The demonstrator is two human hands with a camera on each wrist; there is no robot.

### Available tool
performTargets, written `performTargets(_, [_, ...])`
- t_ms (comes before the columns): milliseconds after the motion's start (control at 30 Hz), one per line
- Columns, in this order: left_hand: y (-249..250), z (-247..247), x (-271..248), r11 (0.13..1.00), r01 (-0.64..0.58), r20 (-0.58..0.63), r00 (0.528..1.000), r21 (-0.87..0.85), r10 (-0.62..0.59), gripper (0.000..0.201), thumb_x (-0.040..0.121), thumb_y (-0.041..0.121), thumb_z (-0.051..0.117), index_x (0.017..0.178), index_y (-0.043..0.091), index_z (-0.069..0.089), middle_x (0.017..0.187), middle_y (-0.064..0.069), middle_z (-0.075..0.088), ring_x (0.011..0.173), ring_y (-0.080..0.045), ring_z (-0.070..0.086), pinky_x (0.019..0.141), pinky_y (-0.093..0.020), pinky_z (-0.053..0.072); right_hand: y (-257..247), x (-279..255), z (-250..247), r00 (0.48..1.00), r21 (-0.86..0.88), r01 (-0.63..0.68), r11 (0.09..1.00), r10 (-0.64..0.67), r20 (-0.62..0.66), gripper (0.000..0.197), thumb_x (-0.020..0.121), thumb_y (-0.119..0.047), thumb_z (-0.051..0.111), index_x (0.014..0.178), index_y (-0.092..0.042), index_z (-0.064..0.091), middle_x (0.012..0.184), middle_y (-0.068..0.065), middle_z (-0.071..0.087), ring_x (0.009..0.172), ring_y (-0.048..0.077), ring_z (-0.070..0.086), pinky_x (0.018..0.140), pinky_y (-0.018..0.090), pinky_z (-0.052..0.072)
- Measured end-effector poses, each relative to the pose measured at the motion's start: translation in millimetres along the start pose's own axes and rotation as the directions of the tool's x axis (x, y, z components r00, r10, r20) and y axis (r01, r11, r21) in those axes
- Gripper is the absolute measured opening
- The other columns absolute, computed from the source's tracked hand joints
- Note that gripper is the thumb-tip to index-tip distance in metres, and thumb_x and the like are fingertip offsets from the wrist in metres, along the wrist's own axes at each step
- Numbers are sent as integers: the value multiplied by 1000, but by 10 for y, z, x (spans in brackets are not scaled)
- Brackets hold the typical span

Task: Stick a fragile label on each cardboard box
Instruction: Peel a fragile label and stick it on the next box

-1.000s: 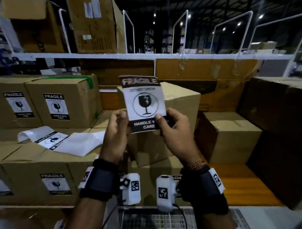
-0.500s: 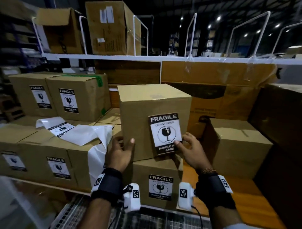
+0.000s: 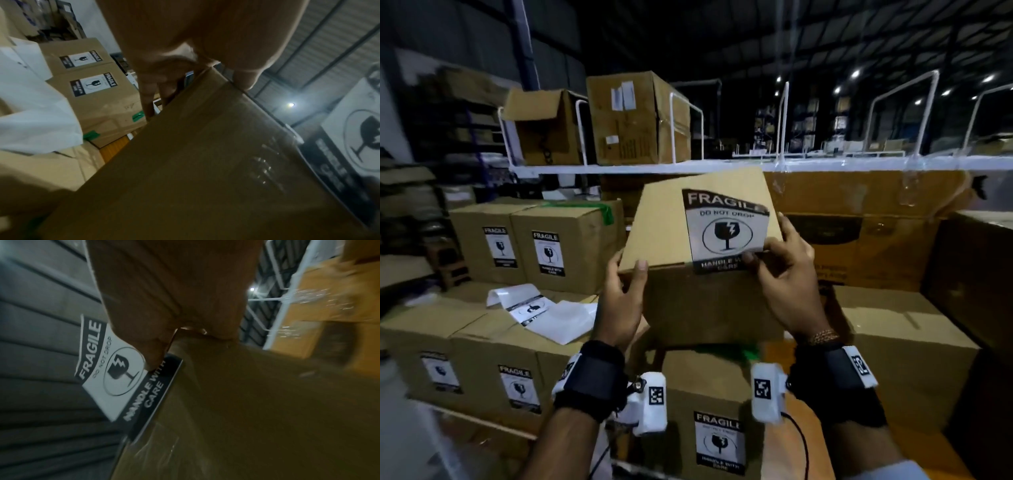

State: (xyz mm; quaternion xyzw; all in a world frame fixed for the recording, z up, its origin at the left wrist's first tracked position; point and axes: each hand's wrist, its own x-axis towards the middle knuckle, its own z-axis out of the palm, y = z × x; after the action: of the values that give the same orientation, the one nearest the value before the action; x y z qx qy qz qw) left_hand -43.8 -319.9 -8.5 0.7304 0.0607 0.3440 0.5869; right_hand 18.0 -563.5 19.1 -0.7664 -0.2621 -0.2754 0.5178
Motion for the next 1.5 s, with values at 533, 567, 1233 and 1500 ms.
performTargets(533, [557, -122, 419, 976, -205, 40, 978, 74, 203, 72, 94, 50, 66, 148, 52, 18, 146, -2, 53, 123, -25, 60, 101, -57, 52, -403, 991, -153, 990, 291, 138, 947, -125, -62, 48, 86, -59, 62, 111, -20, 71, 134, 2, 62, 125, 22, 60, 93, 49, 60])
performTargets(567, [564, -117, 435, 976, -199, 54, 979, 83, 195, 71, 95, 46, 65, 147, 51, 17, 145, -3, 54, 121, -26, 61, 102, -57, 52, -395, 1024, -164, 992, 296, 128, 947, -120, -47, 48, 87, -57, 63, 114, -18, 71, 132, 2, 65, 123, 21, 62, 95, 48, 59])
performTargets(1233, [748, 442, 802, 897, 98, 280, 931, 430, -236, 101, 93, 52, 62, 159, 44, -14, 162, -5, 36, 134, -27, 51, 111, -45, 44, 491, 959, -833, 911, 362, -217, 906, 55, 408, 28, 105, -16, 57, 132, -12, 64, 120, 3, 76, 105, 17, 75, 82, 30, 62])
performTargets(1500, [1238, 807, 359, 938, 66, 369, 908, 340, -198, 88, 87, 36, 71, 153, 58, 17, 126, 5, 68, 101, -18, 74, 74, -38, 63, 659, 888, -1457, 934, 341, -85, 936, -44, 355, 35, 105, -33, 58, 137, -20, 61, 135, 3, 66, 120, 20, 67, 93, 43, 61])
